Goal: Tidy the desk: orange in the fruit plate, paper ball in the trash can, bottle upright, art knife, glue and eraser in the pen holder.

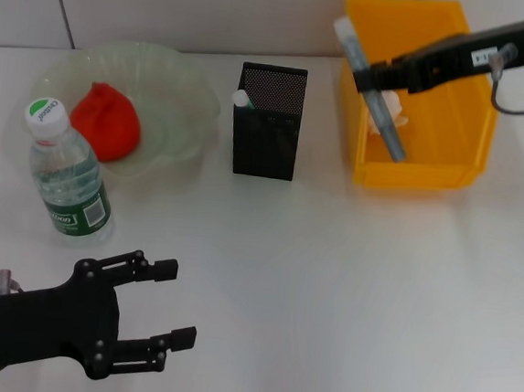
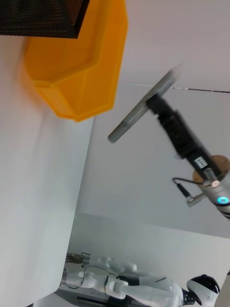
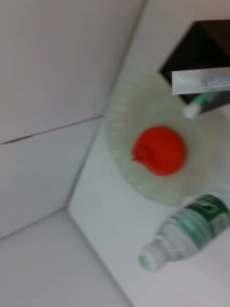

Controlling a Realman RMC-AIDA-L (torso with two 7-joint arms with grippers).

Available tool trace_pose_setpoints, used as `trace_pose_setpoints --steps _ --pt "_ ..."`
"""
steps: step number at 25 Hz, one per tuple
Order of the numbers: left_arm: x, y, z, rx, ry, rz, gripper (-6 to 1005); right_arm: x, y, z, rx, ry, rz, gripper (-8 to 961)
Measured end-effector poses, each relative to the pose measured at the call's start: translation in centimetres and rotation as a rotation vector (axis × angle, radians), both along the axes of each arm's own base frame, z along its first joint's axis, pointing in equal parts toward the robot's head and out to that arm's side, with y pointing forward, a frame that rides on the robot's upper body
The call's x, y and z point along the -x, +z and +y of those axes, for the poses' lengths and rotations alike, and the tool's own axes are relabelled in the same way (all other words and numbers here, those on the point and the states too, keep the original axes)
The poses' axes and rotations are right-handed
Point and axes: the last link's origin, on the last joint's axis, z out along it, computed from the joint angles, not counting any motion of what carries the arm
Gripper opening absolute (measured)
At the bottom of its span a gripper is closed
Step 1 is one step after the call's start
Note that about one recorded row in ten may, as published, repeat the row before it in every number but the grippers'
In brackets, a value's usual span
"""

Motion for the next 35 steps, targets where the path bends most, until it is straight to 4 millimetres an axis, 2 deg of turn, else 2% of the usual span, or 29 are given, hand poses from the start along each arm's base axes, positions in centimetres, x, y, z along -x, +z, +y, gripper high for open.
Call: trace_pose_setpoints --steps 6,8,11,12,13,15,16,17,18,19,25,35 --pt "-0.1 0.1 0.1 -0.004 -0.007 0.002 804 1.1 -0.1 1.4 -0.112 0.058 0.031 138" --pt "-0.1 0.0 0.1 -0.004 -0.007 0.001 804 1.9 -0.8 2.5 -0.177 0.104 0.043 139" --pt "-0.1 0.0 0.1 -0.004 -0.007 0.001 804 2.1 -1.1 2.8 -0.194 0.115 0.042 139" --pt "-0.1 0.0 0.0 -0.003 -0.006 0.001 804 2.4 -2.0 3.3 -0.217 0.139 0.037 139" --pt "-0.1 0.0 0.1 -0.003 -0.006 0.001 804 2.4 -2.0 3.3 -0.217 0.139 0.037 139" --pt "-0.1 0.0 0.1 -0.004 -0.007 0.001 804 2.9 -3.7 4.0 -0.246 0.174 0.045 138" --pt "-0.1 0.0 0.1 -0.004 -0.007 0.001 805 2.9 -3.7 4.0 -0.246 0.174 0.045 138" --pt "-0.1 0.0 0.1 -0.004 -0.006 0.002 805 3.2 -4.9 4.5 -0.261 0.189 0.054 138" --pt "-0.1 0.0 0.1 -0.004 -0.005 0.002 805 3.2 -4.9 4.5 -0.261 0.189 0.054 138" --pt "-0.1 0.0 0.1 -0.004 -0.005 0.002 805 3.5 -6.1 4.9 -0.271 0.203 0.042 138" --pt "-0.1 0.0 0.1 -0.001 -0.004 0.001 805 4.0 -9.0 5.6 -0.318 0.248 -0.035 139" --pt "0.0 0.0 0.0 0.007 0.007 -0.004 804 2.9 -11.8 5.9 -0.352 0.247 -0.112 145"
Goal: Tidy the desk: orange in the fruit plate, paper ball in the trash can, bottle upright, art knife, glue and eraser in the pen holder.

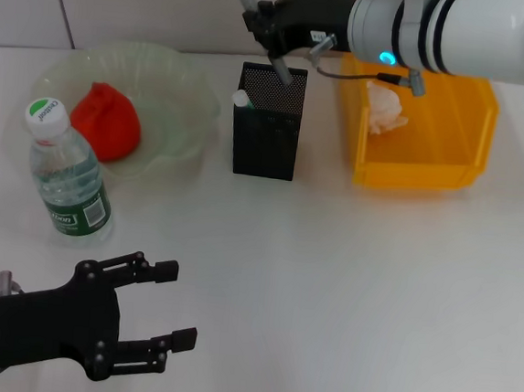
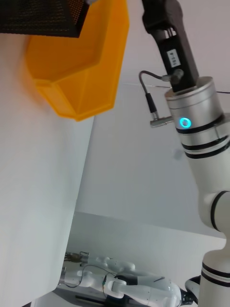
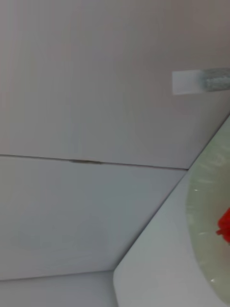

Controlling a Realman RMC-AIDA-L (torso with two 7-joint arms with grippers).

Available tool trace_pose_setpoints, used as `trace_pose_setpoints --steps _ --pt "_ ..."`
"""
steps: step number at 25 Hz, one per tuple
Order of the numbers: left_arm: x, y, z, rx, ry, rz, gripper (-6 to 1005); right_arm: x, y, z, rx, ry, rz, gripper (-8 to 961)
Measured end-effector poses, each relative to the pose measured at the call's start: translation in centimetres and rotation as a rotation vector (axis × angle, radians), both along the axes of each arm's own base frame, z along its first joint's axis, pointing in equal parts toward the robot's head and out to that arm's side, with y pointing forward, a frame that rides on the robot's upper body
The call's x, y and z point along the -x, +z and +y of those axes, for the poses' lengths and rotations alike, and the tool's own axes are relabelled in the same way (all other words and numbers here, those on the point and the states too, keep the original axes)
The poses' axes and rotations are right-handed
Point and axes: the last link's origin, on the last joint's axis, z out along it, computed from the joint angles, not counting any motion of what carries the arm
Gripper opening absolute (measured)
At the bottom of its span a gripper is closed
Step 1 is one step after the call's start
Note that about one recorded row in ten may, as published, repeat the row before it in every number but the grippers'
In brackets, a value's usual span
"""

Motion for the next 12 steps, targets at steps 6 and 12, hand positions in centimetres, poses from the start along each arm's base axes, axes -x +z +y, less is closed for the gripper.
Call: trace_pose_setpoints --steps 6,12 --pt "0.0 0.0 -0.1 0.001 0.004 -0.001 804 -0.4 -1.2 -0.3 0.001 0.012 -0.039 155" --pt "0.0 -0.1 -0.1 0.001 0.003 -0.001 804 -1.0 -2.5 -1.0 0.000 0.026 -0.074 165"
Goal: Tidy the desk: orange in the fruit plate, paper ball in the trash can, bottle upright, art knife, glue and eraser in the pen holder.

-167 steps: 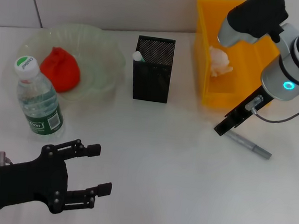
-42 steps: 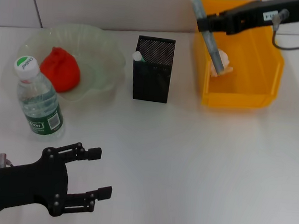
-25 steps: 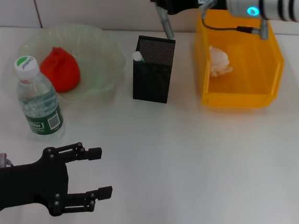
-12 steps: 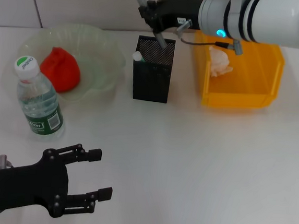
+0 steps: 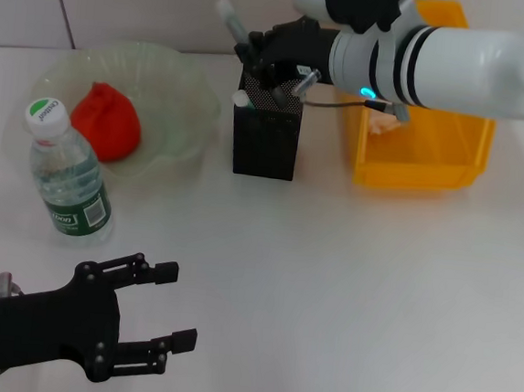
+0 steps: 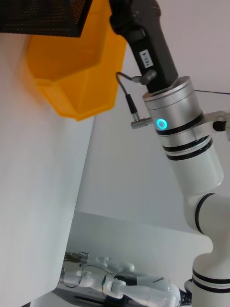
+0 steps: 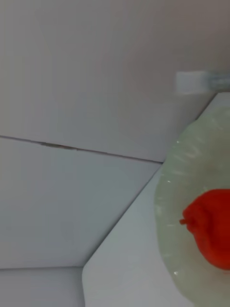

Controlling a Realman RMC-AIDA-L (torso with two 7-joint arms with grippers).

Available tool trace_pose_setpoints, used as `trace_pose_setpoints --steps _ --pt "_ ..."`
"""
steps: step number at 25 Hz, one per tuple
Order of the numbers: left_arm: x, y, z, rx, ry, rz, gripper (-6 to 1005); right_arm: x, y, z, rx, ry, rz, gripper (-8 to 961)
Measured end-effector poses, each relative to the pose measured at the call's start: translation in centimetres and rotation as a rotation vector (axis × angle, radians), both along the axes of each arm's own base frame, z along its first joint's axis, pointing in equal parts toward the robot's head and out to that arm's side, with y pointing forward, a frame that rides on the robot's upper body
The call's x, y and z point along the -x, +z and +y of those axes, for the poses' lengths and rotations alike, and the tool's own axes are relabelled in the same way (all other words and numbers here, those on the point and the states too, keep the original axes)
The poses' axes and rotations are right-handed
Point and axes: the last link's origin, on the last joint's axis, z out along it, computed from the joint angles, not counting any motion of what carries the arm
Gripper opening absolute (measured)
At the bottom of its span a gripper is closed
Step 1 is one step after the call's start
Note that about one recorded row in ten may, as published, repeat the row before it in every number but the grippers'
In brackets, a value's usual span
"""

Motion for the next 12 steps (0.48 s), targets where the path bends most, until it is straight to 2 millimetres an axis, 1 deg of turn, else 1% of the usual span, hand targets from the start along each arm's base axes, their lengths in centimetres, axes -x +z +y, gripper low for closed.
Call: trace_pose_setpoints --steps 3,5,6,9,10,11,12 --pt "0.0 0.0 0.0 0.000 0.000 0.000 803 -0.2 0.0 -0.2 0.000 -0.003 0.004 171" --pt "0.0 0.0 0.0 0.000 0.000 0.000 803 -0.2 0.5 -0.7 -0.005 -0.001 0.024 174" --pt "0.0 0.0 0.0 0.000 0.000 0.000 803 -0.2 0.5 -0.7 -0.005 -0.001 0.024 219" --pt "0.0 0.1 0.0 -0.003 -0.002 0.001 803 -0.3 1.5 -1.7 -0.005 0.004 0.063 356" --pt "0.0 0.1 0.0 -0.004 -0.002 0.001 803 0.2 2.8 -2.7 -0.014 0.023 0.116 401" --pt "0.0 0.1 0.0 -0.004 -0.002 0.001 803 0.2 2.8 -2.7 -0.014 0.023 0.116 458" --pt "-0.1 0.1 0.1 -0.004 -0.003 0.000 803 0.6 4.1 -4.0 -0.024 0.051 0.164 515"
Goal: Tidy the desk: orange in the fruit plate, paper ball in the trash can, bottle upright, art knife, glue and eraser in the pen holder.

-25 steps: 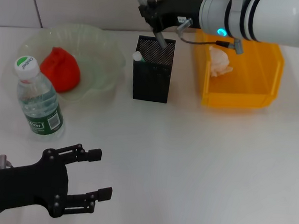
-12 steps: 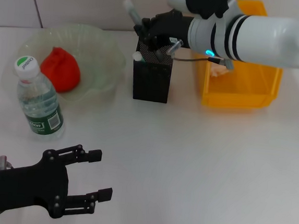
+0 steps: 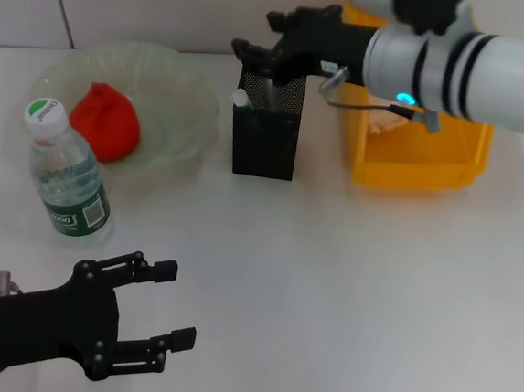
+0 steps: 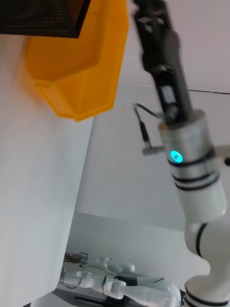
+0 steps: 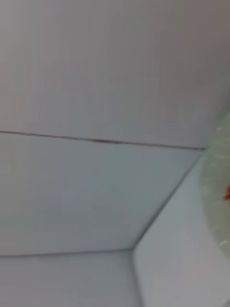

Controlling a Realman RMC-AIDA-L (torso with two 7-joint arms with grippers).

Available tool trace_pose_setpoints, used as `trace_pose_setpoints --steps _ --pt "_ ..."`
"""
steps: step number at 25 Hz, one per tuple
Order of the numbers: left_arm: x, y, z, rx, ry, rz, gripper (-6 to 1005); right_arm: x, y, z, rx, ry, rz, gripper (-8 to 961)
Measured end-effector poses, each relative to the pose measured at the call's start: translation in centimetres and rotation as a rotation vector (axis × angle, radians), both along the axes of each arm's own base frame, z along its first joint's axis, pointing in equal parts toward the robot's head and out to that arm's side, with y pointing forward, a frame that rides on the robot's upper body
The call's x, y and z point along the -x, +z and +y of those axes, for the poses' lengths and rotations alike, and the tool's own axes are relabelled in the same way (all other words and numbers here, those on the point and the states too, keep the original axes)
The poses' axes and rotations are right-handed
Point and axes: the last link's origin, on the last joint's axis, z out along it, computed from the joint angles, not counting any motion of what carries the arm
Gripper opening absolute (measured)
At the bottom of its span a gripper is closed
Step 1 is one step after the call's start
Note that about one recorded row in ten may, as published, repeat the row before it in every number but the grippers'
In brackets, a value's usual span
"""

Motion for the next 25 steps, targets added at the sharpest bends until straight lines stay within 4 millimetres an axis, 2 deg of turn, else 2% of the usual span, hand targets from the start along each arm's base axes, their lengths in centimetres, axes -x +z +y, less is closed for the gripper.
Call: trace_pose_setpoints --steps 2,3,4,6,8,9,12,13,14,15,16,18,20,21,22,23,24,25 --pt "0.0 0.0 0.1 0.000 -0.001 0.000 803 0.2 0.6 -0.7 -0.003 0.017 0.019 628" --pt "-0.1 0.1 0.1 -0.002 -0.003 -0.001 803 0.3 1.9 -2.4 -0.005 0.051 0.060 645" --pt "-0.1 0.1 0.1 -0.002 -0.003 -0.001 803 0.3 1.9 -2.4 -0.005 0.051 0.060 662" --pt "-0.1 0.1 0.2 -0.006 -0.006 -0.002 803 0.2 2.8 -3.6 0.004 0.060 0.105 695" --pt "-0.1 0.3 0.3 -0.015 -0.006 -0.003 802 -1.1 4.2 -5.5 0.006 0.068 0.208 729" --pt "-0.1 0.4 0.4 -0.022 -0.005 -0.003 802 -1.1 4.2 -5.5 0.006 0.068 0.208 746" --pt "0.0 0.5 0.5 -0.031 -0.003 -0.005 802 -3.5 5.6 -7.4 -0.016 0.122 0.357 796" --pt "0.0 0.8 0.6 -0.038 -0.003 -0.010 802 -5.7 6.6 -8.8 -0.035 0.199 0.461 813" --pt "0.0 0.8 0.6 -0.038 -0.003 -0.010 802 -5.7 6.6 -8.8 -0.035 0.199 0.461 817" --pt "0.0 1.0 0.6 -0.043 -0.002 -0.014 802 -7.7 7.8 -10.0 -0.054 0.272 0.557 820" --pt "0.1 1.1 0.6 -0.046 -0.001 -0.015 802 -7.7 7.8 -10.0 -0.054 0.272 0.557 824" --pt "0.2 1.2 0.6 -0.054 0.006 -0.017 802 -11.3 9.1 -10.8 -0.071 0.297 0.653 831" --pt "0.4 1.3 0.6 -0.059 0.013 -0.014 802 -13.3 8.0 -11.4 -0.039 0.295 0.627 831" --pt "0.5 1.4 0.6 -0.061 0.015 -0.012 802 -13.3 8.0 -11.4 -0.039 0.295 0.627 831" --pt "0.6 1.5 0.6 -0.063 0.017 -0.008 802 -14.0 6.9 -11.8 -0.007 0.294 0.593 831" --pt "0.9 1.6 0.6 -0.066 0.021 -0.001 802 -15.0 4.8 -12.7 0.054 0.295 0.521 831" --pt "0.9 1.6 0.6 -0.066 0.021 -0.001 802 -15.0 4.8 -12.7 0.054 0.295 0.521 831" --pt "1.2 1.8 0.4 -0.068 0.024 0.004 802 -15.3 3.8 -13.1 0.093 0.298 0.486 831"
